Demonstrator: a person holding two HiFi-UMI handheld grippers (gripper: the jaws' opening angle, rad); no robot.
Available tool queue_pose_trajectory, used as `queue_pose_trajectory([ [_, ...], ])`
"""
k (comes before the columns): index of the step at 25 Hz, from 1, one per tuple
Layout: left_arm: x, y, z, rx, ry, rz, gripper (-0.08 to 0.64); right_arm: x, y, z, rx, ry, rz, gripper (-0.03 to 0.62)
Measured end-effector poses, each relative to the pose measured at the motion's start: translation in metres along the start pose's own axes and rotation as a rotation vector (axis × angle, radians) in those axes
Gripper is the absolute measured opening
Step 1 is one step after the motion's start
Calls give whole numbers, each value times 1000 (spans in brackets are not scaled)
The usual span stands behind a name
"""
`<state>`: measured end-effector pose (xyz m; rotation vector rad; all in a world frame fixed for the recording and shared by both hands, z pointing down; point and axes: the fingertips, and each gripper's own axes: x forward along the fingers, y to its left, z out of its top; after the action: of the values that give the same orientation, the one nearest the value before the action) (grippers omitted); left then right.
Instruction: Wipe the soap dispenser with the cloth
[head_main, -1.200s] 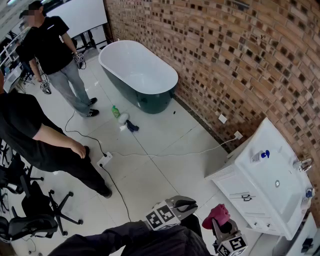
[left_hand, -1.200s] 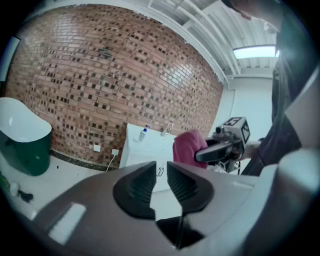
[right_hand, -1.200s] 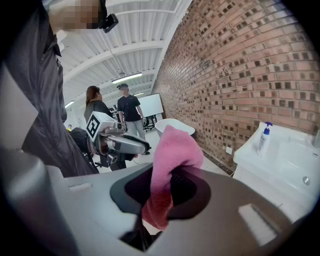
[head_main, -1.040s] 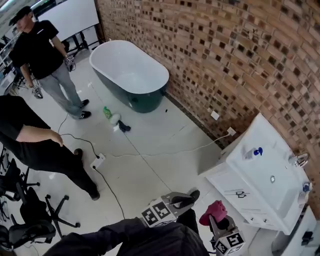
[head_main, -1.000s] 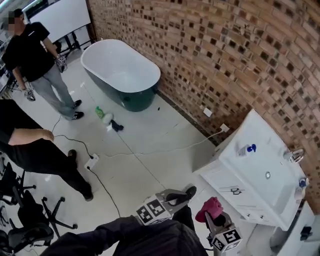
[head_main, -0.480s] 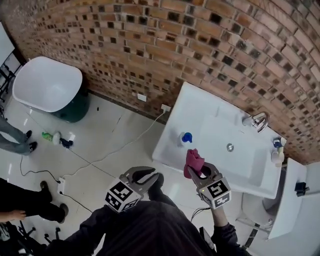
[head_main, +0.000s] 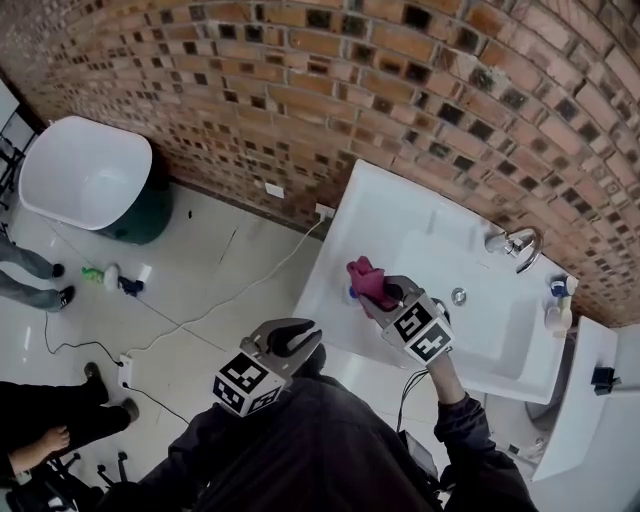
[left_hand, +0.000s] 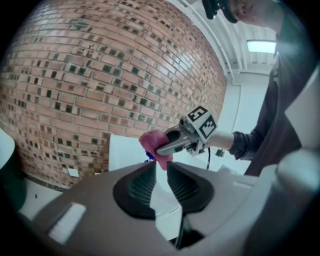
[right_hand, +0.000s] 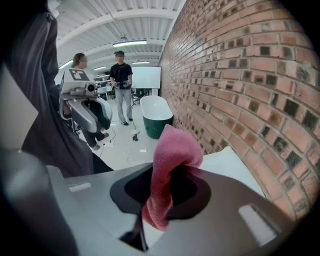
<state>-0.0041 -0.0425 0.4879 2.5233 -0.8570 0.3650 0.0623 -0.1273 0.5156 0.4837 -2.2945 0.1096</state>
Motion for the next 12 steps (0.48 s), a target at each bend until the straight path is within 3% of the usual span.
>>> queue_pose_trajectory([
  [7,8,11,4,12,23,-21,55,-13,21,-20,67,-17,10,66],
  [12,14,8,0,23,64,-51,55,-17,51,-40,104,-138,19,66],
])
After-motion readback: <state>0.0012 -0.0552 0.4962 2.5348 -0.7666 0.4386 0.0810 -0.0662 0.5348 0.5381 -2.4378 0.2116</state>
